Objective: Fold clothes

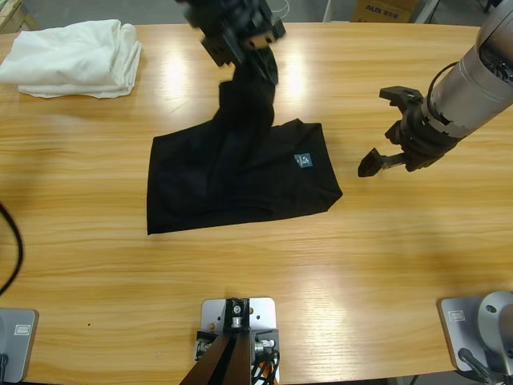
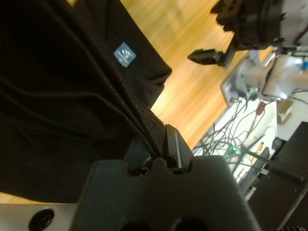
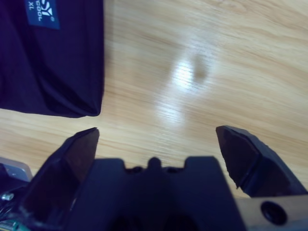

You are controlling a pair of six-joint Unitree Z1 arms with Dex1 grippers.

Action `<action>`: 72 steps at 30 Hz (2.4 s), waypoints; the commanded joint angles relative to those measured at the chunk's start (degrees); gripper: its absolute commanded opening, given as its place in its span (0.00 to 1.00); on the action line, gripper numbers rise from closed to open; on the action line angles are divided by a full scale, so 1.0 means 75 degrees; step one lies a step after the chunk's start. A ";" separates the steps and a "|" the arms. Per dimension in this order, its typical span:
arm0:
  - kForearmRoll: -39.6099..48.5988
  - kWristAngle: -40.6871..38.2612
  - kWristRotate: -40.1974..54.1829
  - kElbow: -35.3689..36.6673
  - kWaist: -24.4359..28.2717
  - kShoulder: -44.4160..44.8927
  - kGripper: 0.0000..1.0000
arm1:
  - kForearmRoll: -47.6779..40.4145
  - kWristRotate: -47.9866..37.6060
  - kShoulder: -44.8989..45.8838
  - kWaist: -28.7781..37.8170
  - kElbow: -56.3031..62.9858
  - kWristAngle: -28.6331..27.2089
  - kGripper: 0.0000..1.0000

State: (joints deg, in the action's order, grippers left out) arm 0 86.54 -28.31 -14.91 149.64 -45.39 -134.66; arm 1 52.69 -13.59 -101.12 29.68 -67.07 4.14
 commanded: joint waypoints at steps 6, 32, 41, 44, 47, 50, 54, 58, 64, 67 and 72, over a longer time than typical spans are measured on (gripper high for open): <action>0.1117 -0.0467 -0.0215 0.2238 -0.0382 -0.1576 0.00 | -0.0144 0.0148 -0.0486 -0.0231 0.0154 0.0123 1.00; -0.0348 -0.0667 -0.0986 0.4680 -0.0557 -0.2232 0.00 | -0.0240 0.0195 -0.0556 -0.0231 0.0229 0.0175 1.00; -0.1454 -0.0967 -0.1324 0.4680 -0.0588 -0.2190 0.00 | -0.0310 0.0195 -0.0638 -0.0224 0.0269 0.0187 1.00; -0.1740 -0.0997 -0.1396 0.4680 -0.0593 -0.2190 0.00 | -0.0343 0.0199 -0.0638 -0.0219 0.0299 0.0187 1.00; -0.2014 -0.1107 -0.1410 0.4680 -0.0637 -0.2190 0.00 | -0.0357 0.0206 -0.0681 -0.0219 0.0304 0.0194 1.00; -0.2057 -0.1192 -0.1401 0.4680 -0.0668 -0.2190 0.00 | -0.0369 0.0206 -0.0697 -0.0219 0.0306 0.0203 1.00; -0.1989 -0.1177 -0.1368 0.4669 -0.0675 -0.2190 0.00 | -0.0369 0.0206 -0.0685 -0.0219 0.0316 0.0224 1.00; -0.1942 -0.1161 -0.1317 0.4669 -0.0691 -0.2197 0.88 | -0.0381 0.0206 -0.0685 -0.0196 0.0318 0.0245 1.00; -0.2024 -0.1159 -0.1256 0.4685 -0.0722 -0.2105 1.00 | -0.0453 0.0206 -0.0735 -0.0149 0.0339 0.0271 1.00; -0.2139 -0.1074 -0.1134 0.4692 -0.0722 -0.1967 1.00 | -0.0496 0.0171 -0.0723 -0.0113 0.0346 0.0252 1.00; -0.0753 0.0456 0.0108 0.4680 -0.0640 -0.1201 1.00 | -0.0332 0.0031 0.0238 -0.0113 0.0173 -0.0409 0.99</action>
State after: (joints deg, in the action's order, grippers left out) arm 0 70.91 -35.62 -22.96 149.77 -50.29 -148.46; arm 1 49.53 -12.77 -104.39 28.42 -66.00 5.28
